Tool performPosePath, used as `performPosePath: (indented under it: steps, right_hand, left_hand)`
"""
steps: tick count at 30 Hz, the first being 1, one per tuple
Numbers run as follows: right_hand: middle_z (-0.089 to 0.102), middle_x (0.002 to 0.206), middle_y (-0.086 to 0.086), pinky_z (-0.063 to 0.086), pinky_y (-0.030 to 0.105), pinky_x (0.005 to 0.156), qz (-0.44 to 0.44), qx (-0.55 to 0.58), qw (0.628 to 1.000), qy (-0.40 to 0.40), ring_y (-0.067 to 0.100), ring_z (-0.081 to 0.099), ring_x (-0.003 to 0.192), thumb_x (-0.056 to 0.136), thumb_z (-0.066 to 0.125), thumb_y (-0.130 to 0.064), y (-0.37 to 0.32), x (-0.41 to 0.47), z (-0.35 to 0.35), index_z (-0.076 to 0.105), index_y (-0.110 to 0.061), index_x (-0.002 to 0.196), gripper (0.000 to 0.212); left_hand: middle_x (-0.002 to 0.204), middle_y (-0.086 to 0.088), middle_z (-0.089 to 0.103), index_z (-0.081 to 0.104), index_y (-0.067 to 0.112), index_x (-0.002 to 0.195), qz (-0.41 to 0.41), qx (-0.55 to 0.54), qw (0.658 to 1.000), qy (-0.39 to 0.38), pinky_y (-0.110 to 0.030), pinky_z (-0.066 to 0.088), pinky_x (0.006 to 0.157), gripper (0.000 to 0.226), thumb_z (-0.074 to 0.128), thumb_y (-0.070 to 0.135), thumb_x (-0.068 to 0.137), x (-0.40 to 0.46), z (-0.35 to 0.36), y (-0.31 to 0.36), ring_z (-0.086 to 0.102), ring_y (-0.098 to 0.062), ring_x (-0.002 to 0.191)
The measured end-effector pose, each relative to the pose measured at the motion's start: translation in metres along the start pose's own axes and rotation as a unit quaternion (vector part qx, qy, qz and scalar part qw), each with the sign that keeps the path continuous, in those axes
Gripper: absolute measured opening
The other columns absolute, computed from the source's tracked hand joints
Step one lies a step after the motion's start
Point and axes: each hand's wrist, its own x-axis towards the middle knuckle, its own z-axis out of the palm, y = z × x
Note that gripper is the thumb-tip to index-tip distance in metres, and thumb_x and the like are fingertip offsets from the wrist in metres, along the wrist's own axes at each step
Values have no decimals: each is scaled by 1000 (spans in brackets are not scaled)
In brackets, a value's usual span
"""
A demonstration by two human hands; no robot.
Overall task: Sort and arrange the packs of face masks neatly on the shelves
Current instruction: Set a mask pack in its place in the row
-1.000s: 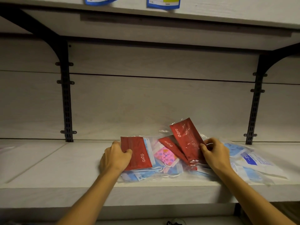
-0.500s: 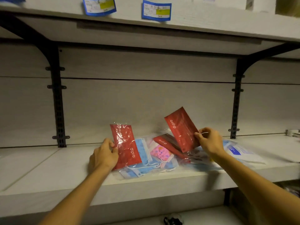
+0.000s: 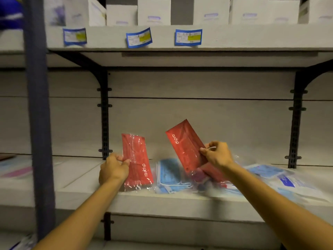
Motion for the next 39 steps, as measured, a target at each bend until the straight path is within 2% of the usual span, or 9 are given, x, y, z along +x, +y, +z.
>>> performPosePath:
  steps: [3,8,11,14,18,23,26,34,39]
  right_hand:
    - [61,66,1,45,25,55,-18,2,999,-32,19,59,65,87,69,-13,-6,-10,11,57,-14,74,18]
    - [66,76,7,56,44,79,-19,23,995,-90,27,67,80,85,71,-16,-15,-23,29,58,-12,78,16]
    - [62,72,7,54,43,78,-24,41,991,-126,24,61,74,87,68,-13,-23,-34,43,56,-10,79,15]
    - [61,68,6,53,41,77,-25,71,985,-157,24,60,71,88,68,-11,-30,-48,64,54,-12,75,19]
    - [67,78,17,56,50,81,-23,123,968,-218,33,67,81,87,67,-10,-39,-80,98,56,-11,79,14]
    - [65,72,7,54,35,70,-51,151,949,-273,22,66,73,90,64,-10,-66,-118,125,55,-11,81,12]
    - [67,83,10,56,31,71,-62,164,938,-300,21,67,79,92,61,-10,-88,-130,137,56,-9,87,7]
    - [68,91,14,59,39,77,-74,179,923,-332,25,69,85,92,61,-11,-155,-191,224,57,-3,95,9]
    - [67,79,16,57,45,78,-92,164,942,-278,29,67,78,88,66,-15,-194,-232,290,58,-11,81,12]
  left_hand:
    - [94,-5,61,55,14,96,-23,1,999,39,-30,39,64,20,64,31,89,-8,-17,3,53,-21,75]
    - [86,-3,59,54,18,92,-31,-12,996,85,-31,42,64,18,66,31,88,-29,-36,-3,56,-22,72]
    - [85,-2,62,55,16,90,-44,-21,992,116,-28,42,66,16,68,26,87,-42,-53,-14,56,-19,76]
    - [66,3,55,54,13,79,-58,-39,988,137,-25,43,59,19,70,22,85,-57,-75,-31,55,-18,67]
    - [55,2,51,51,17,69,-78,-61,979,178,-31,49,74,26,73,18,82,-72,-121,-56,53,-18,63]
    - [69,-5,61,53,15,72,-125,-143,942,277,-40,52,87,23,74,16,81,-57,-184,-85,64,-29,81]
    - [87,-10,66,61,4,91,-146,-161,931,295,-41,51,90,20,73,17,83,-49,-207,-99,64,-30,90]
    - [80,-2,63,57,10,88,-124,-138,937,295,-35,51,77,17,71,19,84,-23,-289,-143,63,-24,83]
    - [83,-7,67,54,18,77,-107,-111,942,299,-46,54,84,21,74,22,82,7,-375,-187,66,-28,83]
